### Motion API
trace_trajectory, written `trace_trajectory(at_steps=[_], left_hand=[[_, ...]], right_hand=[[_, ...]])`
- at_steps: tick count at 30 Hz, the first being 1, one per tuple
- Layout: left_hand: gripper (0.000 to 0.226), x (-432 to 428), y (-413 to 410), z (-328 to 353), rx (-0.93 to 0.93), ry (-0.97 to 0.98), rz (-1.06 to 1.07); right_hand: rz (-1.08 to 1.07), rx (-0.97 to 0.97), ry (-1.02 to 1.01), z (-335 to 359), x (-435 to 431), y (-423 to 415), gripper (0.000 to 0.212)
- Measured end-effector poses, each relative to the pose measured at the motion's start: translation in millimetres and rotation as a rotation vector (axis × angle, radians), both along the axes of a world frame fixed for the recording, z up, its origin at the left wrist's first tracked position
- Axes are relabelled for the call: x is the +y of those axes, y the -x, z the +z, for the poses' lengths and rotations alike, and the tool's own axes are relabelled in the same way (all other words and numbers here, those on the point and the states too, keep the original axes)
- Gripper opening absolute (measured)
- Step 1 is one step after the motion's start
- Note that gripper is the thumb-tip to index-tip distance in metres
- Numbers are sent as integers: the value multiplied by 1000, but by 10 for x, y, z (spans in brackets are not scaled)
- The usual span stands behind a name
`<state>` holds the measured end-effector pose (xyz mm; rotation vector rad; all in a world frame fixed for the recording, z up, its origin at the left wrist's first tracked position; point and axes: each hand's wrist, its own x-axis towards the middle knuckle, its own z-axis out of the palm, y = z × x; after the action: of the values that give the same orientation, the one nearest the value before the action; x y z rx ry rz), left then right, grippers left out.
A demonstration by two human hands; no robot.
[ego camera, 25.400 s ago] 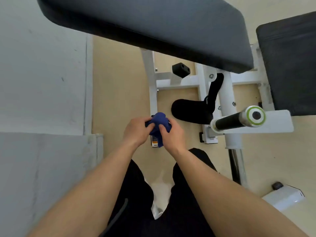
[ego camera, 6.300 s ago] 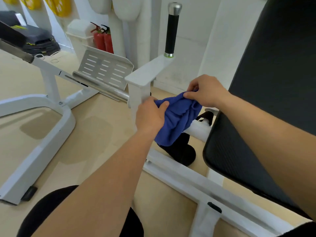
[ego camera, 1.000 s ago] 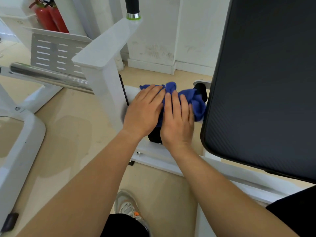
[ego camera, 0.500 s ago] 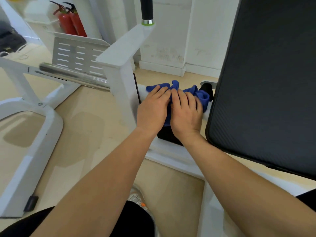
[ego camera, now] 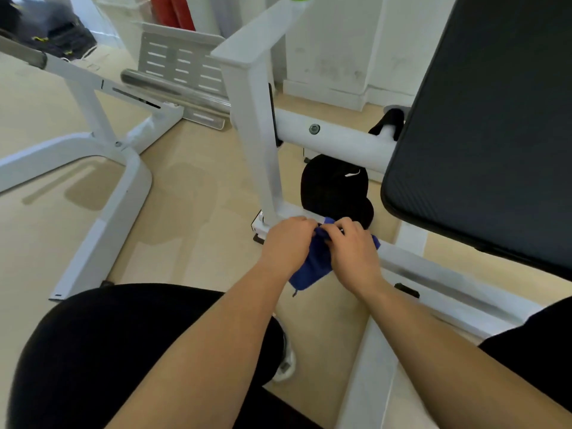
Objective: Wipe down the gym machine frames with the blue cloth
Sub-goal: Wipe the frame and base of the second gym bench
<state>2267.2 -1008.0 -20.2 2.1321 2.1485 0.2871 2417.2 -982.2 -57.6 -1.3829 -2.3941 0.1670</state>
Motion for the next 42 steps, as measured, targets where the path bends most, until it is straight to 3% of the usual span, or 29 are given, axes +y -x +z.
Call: trace_trajectory(at_steps=[4, 7, 14, 17, 19, 21, 24, 27, 31, 38, 42], left_hand=[[15, 27, -105, -331, -83, 91, -22], [14, 187, -94, -443, -119, 39, 0], [12, 791, 70, -699, -212, -150, 68], [18, 1070, 95, -860, -148, -220, 26], [25, 1308, 97, -852, -237, -286, 99], [39, 1517, 90, -850, -315, -327, 160], [40, 1574, 24, -920, -306, -279, 44], [35, 1414, 90, -1242, -135, -284, -37], [30, 1132, 199, -1434, -118, -230, -98], [28, 725, -203, -1547, -204, -299, -227], [30, 724, -201, -1686, -172, -300, -252]], right_hand=[[-12, -2, 116, -125, -54, -164, 28], [-28, 44, 136, -147, 147, -116, 29], [-66, 90, 24, -329, 783, 165, 36], [-111, 136, -121, -554, 1012, 178, 35], [-126, 179, -184, -647, 1241, 225, 38], [-137, 204, -207, -646, 1450, 275, 41], [-183, 202, -167, -608, 1633, 274, 42], [-145, 154, -47, -750, 1454, 184, 40], [-47, 54, 85, -1019, 986, 50, 45], [-244, -226, 19, -1096, 541, -247, 56], [-210, -286, 4, -1287, 381, -400, 64]])
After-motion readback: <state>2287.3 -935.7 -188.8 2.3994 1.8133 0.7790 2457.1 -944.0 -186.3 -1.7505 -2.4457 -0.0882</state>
